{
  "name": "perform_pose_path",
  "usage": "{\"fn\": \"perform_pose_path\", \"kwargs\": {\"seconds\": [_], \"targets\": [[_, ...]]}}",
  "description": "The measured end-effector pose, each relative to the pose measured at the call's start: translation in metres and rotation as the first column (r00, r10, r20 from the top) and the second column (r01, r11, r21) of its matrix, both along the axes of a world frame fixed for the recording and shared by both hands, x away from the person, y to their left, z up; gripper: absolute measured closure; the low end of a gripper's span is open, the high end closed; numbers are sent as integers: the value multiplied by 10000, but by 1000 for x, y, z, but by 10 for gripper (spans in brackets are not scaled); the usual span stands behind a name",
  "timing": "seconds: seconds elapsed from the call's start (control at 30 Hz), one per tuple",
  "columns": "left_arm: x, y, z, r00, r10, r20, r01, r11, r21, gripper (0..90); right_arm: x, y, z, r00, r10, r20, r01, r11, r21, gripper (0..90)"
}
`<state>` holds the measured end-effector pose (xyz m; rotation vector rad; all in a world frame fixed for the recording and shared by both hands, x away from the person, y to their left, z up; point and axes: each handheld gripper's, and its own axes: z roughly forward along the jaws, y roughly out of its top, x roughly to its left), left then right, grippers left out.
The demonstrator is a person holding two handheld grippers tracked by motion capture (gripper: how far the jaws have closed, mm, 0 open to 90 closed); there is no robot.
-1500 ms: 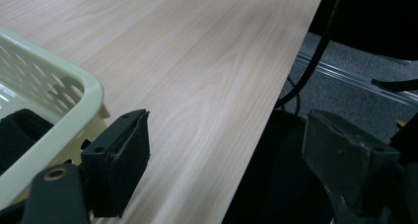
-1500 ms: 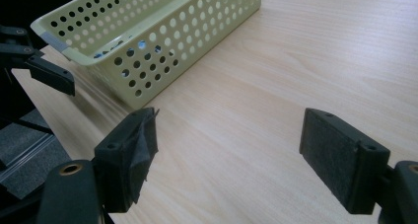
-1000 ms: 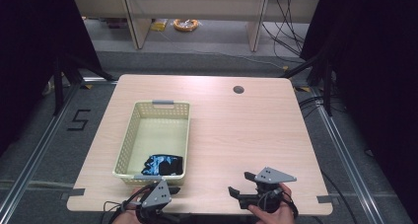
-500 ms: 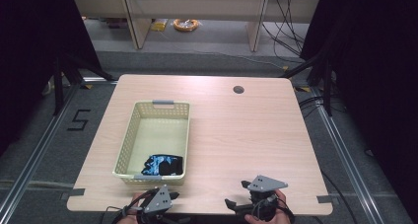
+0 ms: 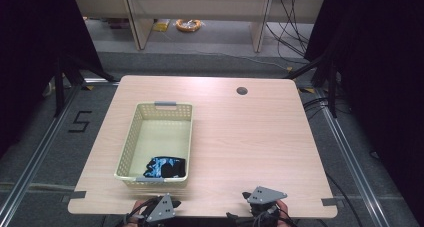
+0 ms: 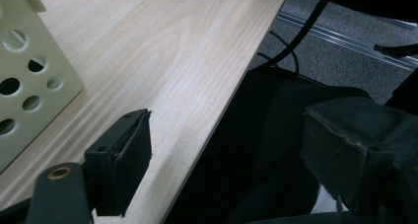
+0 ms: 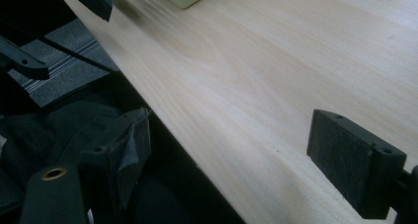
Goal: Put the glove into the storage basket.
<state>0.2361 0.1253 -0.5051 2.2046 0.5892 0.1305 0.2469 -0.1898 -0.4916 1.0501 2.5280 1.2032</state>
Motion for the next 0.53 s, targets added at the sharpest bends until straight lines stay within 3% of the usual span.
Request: {"fn": "perform_pose_path", "kwargs": {"seconds": [0.07, 0.1, 0.13, 0.17, 0.53], "targets": [[0, 0, 0, 9999, 77, 118, -78, 9999, 122, 190, 0, 0, -1, 9999, 100, 45, -100, 9999, -93, 176], [-1, -1, -1, 9998, 189, -3, -189, 9996, -192, 189, 0, 0, -1, 9999, 95, 42, -94, 9999, -126, 176], [1, 1, 0, 9999, 62, 135, -64, 9999, 127, 188, -1, 0, -1, 9999, 101, -52, -102, 9999, -117, 176], [2, 1, 0, 9999, -2, 101, 0, 9999, 163, 188, 0, 0, -1, 9999, 140, 8, -140, 9998, -138, 176], [1, 1, 0, 9997, 193, 176, -196, 9997, 134, 185, 0, 0, -2, 9997, 261, 36, -260, 9994, -247, 178]]}}
